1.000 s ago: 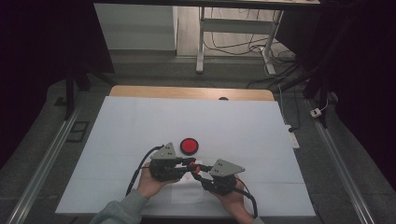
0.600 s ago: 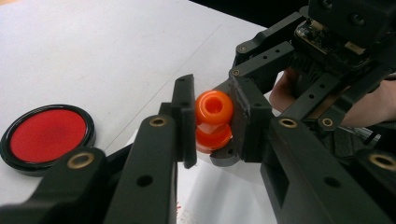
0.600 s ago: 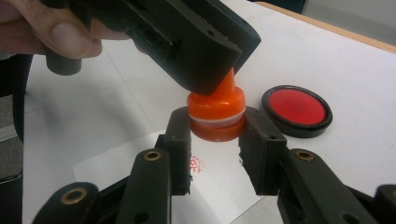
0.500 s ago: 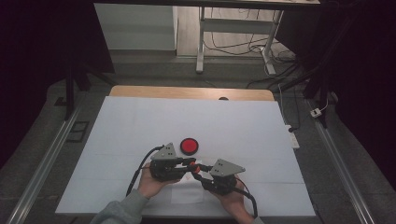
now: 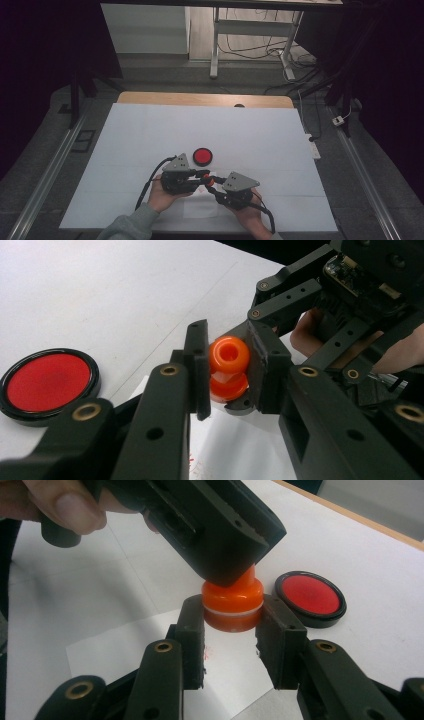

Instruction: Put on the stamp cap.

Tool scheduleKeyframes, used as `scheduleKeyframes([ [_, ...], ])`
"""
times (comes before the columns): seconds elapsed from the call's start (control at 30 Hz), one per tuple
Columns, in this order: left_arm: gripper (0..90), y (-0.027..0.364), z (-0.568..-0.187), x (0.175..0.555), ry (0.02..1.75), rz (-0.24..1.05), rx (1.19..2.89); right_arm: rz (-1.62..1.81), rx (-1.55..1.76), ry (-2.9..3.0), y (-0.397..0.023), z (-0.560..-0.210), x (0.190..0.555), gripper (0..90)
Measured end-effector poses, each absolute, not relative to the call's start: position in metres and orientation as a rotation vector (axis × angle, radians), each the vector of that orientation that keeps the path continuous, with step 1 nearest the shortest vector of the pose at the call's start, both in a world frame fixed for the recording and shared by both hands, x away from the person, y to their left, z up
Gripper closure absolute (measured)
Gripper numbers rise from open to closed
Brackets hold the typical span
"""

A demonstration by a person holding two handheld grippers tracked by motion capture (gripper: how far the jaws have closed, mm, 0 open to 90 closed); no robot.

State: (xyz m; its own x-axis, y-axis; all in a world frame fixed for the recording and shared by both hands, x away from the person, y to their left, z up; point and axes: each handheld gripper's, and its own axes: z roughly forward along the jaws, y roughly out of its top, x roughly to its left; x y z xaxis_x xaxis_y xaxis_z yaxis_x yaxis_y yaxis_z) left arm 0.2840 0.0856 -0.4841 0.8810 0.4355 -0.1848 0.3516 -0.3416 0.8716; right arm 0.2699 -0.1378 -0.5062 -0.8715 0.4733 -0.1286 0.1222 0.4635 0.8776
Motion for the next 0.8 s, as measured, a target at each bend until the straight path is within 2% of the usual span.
scheduleKeyframes([
  [0.8, 73.0, 0.0820, -0.4882, 0.2803, 0.579, 0.125, 1.965, 1.257, 0.470, 2.372, -0.1340, -0.5026, 0.2661, 64.9],
])
